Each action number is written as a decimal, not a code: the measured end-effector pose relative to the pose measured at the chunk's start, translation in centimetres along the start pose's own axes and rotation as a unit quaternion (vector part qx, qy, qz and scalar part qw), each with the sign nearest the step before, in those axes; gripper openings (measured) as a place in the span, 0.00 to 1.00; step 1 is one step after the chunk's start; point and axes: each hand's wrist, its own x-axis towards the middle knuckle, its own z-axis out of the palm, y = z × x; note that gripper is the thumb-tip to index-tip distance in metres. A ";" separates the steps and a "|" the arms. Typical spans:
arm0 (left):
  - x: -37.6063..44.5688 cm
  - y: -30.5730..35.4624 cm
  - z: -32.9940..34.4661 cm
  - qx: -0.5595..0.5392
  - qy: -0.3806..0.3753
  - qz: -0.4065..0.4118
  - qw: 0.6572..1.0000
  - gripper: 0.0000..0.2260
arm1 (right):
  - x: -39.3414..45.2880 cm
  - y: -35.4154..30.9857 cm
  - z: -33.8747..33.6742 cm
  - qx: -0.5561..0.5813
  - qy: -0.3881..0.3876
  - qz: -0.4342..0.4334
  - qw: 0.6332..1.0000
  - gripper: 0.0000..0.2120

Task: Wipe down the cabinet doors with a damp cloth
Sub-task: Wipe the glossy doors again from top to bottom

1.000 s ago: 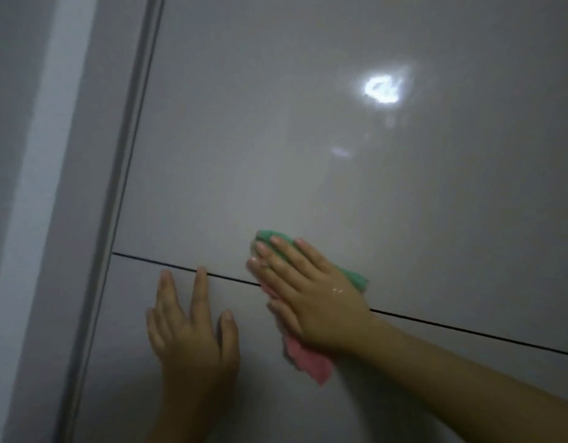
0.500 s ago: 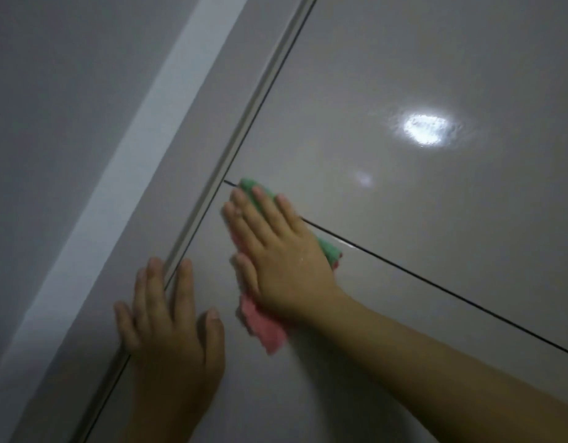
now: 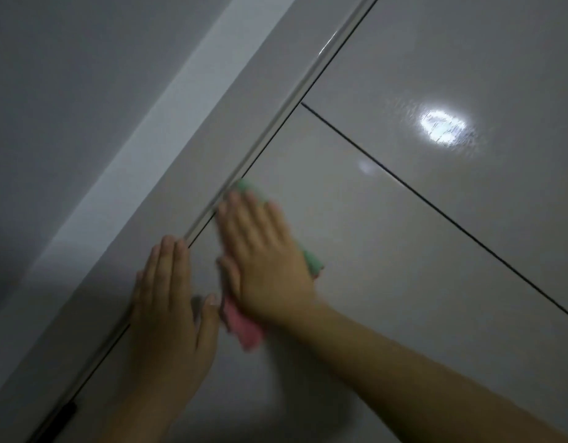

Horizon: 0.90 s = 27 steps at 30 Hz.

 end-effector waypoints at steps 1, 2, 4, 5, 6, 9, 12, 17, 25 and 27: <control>-0.2 -0.2 -0.1 0.004 -0.004 0.000 1.000 0.32 | -2.6 -1.8 0.6 -0.007 -0.040 -0.087 0.995 0.28; -0.4 -0.4 -0.2 0.006 -0.008 -0.002 1.000 0.32 | -5.1 -2.4 0.7 -0.016 -0.074 -0.146 0.986 0.28; -1.0 -0.6 -0.5 0.009 -0.023 -0.012 1.000 0.31 | -8.2 -0.2 -0.1 -0.011 -0.104 -0.174 0.979 0.27; -0.9 -0.6 -0.5 0.012 -0.025 -0.008 1.000 0.31 | -8.6 2.1 -0.9 -0.014 -0.090 -0.156 0.984 0.26; -1.2 -0.7 -0.6 0.021 -0.028 -0.006 0.999 0.31 | -8.6 4.4 -1.9 -0.028 -0.068 -0.119 0.990 0.26; -2.1 -1.6 -0.7 0.039 -0.033 -0.016 0.999 0.31 | -6.4 10.4 -4.2 -0.088 -0.021 0.030 0.995 0.27; -3.1 -2.5 -0.6 0.042 -0.022 -0.030 0.998 0.30 | -3.2 8.8 -3.6 -0.066 0.016 0.176 0.982 0.29; -5.3 -5.3 -0.2 0.077 -0.012 -0.022 0.997 0.31 | -4.2 -1.4 0.5 -0.003 -0.004 -0.038 0.999 0.28; -6.4 -5.7 -0.5 0.084 -0.006 -0.056 0.995 0.31 | -11.5 5.7 -1.7 -0.065 -0.015 -0.059 0.996 0.25; -6.4 -5.2 -0.2 0.086 0.001 -0.062 0.994 0.31 | -9.9 8.7 -2.8 -0.097 0.011 0.055 0.994 0.26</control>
